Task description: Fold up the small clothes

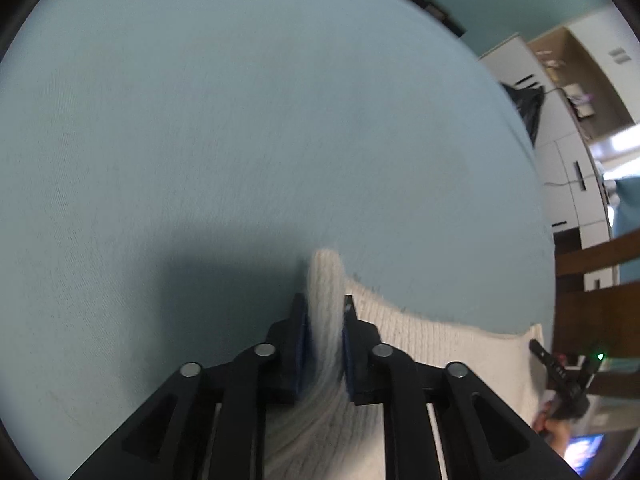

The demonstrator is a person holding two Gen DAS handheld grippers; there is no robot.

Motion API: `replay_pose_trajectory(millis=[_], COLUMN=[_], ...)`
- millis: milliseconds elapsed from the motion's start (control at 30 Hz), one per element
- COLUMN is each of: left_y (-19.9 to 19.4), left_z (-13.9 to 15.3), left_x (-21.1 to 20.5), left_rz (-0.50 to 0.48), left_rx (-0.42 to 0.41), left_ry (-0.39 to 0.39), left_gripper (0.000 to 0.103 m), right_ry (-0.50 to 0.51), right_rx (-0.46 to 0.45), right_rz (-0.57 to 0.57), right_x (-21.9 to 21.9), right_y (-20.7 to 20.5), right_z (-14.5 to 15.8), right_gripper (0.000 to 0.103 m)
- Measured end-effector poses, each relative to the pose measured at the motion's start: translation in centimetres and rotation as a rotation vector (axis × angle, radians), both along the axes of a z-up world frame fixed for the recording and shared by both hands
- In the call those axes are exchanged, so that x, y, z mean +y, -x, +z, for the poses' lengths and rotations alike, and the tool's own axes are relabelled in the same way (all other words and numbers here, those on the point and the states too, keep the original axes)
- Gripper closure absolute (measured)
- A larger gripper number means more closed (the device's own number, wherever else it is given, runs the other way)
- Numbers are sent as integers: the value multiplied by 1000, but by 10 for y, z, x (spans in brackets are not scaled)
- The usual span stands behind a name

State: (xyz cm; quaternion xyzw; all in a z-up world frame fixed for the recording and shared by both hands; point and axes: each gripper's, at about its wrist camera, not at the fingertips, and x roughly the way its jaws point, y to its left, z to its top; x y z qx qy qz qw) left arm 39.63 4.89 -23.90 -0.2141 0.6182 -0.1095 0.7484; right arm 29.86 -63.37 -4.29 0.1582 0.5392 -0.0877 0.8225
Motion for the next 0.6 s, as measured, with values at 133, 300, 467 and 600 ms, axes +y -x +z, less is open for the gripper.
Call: replay_pose_trajectory(millis=[133,300,467,600], left_y=[21,95,206,262], left_z=[43,118,128,96], left_x=[27,45,44,15], left_rz=[5,-130,-322,-466], left_rx=[-143,-343,-329,-366], left_ry=[-42,-117,-339,-454], left_gripper=[31,0,0,0], right_ry=[-121,-235,-216,-244], right_rx=[45,16,36,22], right_rz=[-156,-131,49,156], right_x=[-36,-56,-11,31], right_y=[13,68,152,185], right_z=[18,80,141,131], right_gripper=[50,40,16,6])
